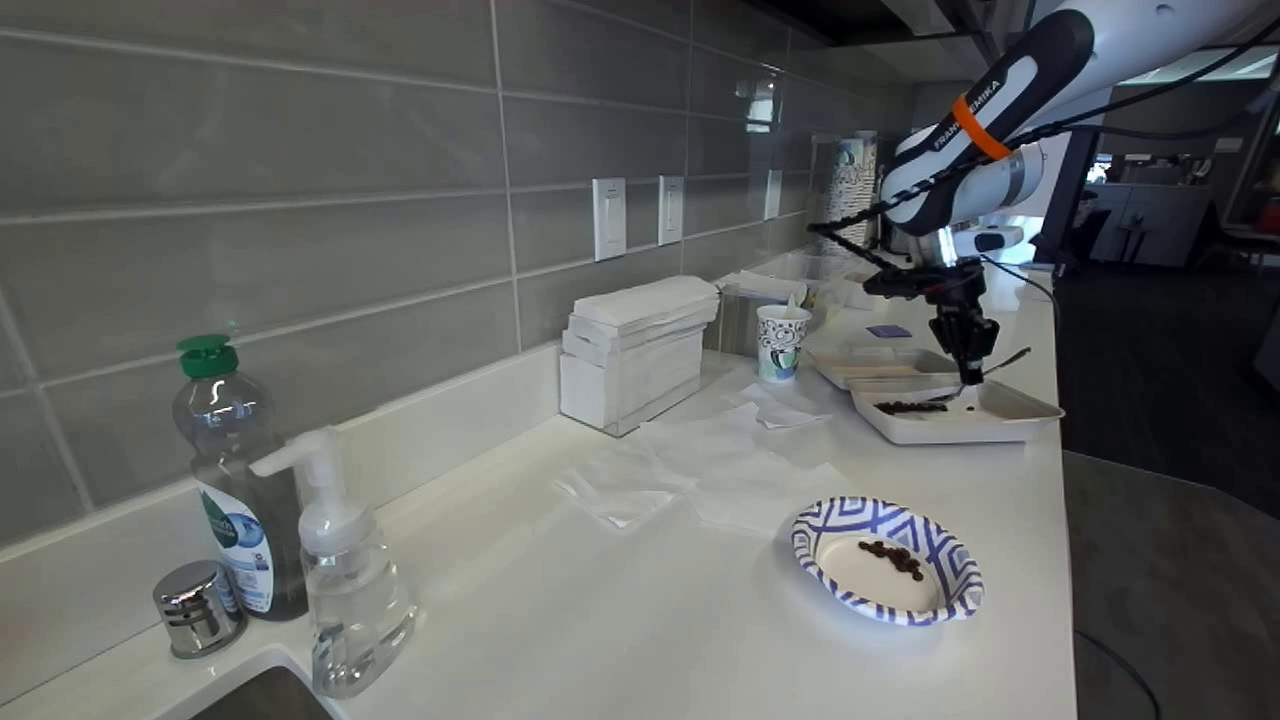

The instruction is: Pick up spoon and scoop some of the contents from the bowl and pour them in the cup

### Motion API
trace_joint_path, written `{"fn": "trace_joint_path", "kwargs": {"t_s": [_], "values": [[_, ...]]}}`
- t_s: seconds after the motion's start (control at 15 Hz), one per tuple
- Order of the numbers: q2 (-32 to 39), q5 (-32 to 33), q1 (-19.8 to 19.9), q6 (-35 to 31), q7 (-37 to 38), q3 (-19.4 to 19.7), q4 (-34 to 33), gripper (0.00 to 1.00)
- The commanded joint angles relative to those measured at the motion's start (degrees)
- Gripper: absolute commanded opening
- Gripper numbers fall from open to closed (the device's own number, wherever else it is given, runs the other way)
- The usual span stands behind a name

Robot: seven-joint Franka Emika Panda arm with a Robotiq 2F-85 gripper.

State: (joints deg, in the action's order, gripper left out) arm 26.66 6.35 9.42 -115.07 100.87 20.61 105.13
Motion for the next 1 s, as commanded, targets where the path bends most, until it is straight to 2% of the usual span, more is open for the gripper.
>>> {"fn": "trace_joint_path", "kwargs": {"t_s": [0.0,0.4,0.93], "values": [[-0.1,4.6,-0.7,3.5,2.8,0.7,-0.6,0.02],[0.3,8.2,-0.5,5.2,5.4,0.4,-1.0,0.02],[1.3,8.5,-0.9,5.3,9.1,-0.3,-2.1,0.02]]}}
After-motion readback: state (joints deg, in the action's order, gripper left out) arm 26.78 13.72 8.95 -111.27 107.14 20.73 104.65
